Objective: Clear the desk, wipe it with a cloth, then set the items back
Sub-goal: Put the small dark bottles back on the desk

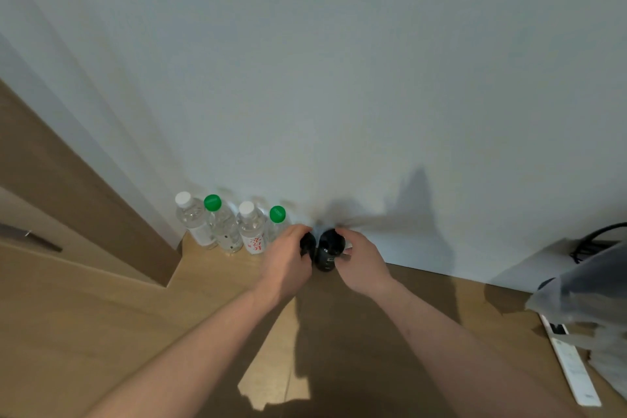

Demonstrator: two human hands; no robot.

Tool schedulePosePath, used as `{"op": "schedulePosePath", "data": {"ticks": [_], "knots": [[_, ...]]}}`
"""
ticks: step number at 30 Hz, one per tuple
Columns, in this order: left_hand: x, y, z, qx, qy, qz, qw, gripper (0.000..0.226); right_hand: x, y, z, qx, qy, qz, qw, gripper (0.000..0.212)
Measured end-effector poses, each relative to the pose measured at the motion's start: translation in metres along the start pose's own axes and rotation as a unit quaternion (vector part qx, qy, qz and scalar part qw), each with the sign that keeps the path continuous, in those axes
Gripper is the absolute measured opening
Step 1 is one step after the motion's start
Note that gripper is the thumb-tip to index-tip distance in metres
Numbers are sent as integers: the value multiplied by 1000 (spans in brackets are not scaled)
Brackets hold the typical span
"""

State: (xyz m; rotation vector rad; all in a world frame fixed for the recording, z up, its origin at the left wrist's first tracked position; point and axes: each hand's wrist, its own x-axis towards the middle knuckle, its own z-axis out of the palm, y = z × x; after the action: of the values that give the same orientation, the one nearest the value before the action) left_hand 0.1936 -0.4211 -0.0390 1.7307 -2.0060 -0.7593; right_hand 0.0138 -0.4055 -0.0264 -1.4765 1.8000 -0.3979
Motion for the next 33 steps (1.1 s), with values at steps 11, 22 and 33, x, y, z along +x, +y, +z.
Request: {"op": "schedulePosePath", "data": {"ticks": [11, 22, 33], "knots": [[-118, -6, -40, -62, -44, 3, 997, 63, -122, -6, -19, 53, 3, -11, 999, 68], [-188, 11, -65, -9, -87, 15, 996, 58, -221, 10, -25, 10, -34, -18, 999, 66], [-250, 73, -59, 107, -165, 115, 974, 72, -336, 45, -55, -4, 8, -13, 1000, 68]]}}
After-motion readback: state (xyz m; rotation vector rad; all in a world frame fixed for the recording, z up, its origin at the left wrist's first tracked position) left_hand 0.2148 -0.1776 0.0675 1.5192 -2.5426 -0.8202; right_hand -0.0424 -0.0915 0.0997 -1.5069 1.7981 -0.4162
